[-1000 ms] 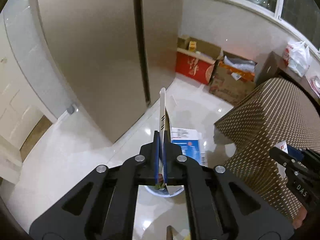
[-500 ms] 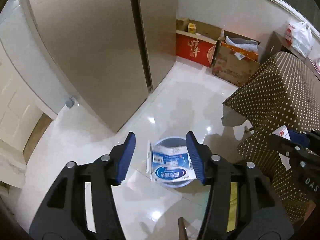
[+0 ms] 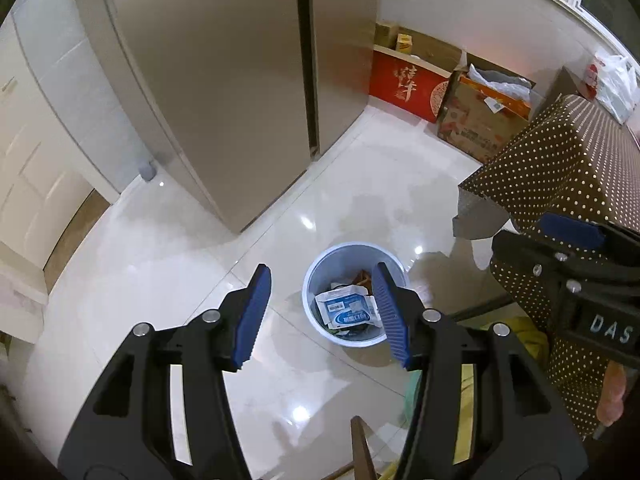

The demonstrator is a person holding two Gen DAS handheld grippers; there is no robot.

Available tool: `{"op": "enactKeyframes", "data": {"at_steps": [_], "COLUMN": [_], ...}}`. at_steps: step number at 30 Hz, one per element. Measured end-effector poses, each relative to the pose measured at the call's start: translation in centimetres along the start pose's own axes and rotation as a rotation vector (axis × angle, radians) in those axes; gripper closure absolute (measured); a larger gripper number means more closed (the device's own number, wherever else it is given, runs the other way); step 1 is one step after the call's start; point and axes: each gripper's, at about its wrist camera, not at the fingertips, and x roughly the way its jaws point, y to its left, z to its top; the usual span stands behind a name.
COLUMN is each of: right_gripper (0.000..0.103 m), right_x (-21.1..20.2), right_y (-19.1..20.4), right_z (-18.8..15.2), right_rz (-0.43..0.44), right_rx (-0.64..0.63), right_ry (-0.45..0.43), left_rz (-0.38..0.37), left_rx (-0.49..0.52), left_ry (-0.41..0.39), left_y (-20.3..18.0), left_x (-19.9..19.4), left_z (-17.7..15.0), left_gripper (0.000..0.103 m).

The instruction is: Collect trash

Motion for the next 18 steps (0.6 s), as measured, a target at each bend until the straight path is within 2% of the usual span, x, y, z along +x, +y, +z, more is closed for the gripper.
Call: {"op": "enactKeyframes", "data": {"at_steps": [11,14,18], "right_gripper": [0.036,0.036,0.029], "right_x": [-5.6,-7.8,-11.0], "right_y": [-0.2,-0.5,-1.1], "right_z": [-2.5,-3.7,-5.5], "right_rz": [-0.003,-0.032,-0.052], "right_rx": [0.007,0.005,0.029], "right_ry": [-0.101,-0.149,-0.221], "left_rz": [-0.019,-0.036,-0.064], "left_rx": [-0.014,-0.007,0.007], "left_ry": [-0.080,-0.112,-0.161], "left_y": [-1.1,-1.8,-2.9], "left_x": [-4.4,-6.1,-8.6], "left_z": [-1.6,-2.0,-2.8], "left_gripper": [0.051,0.046,0.041]}}
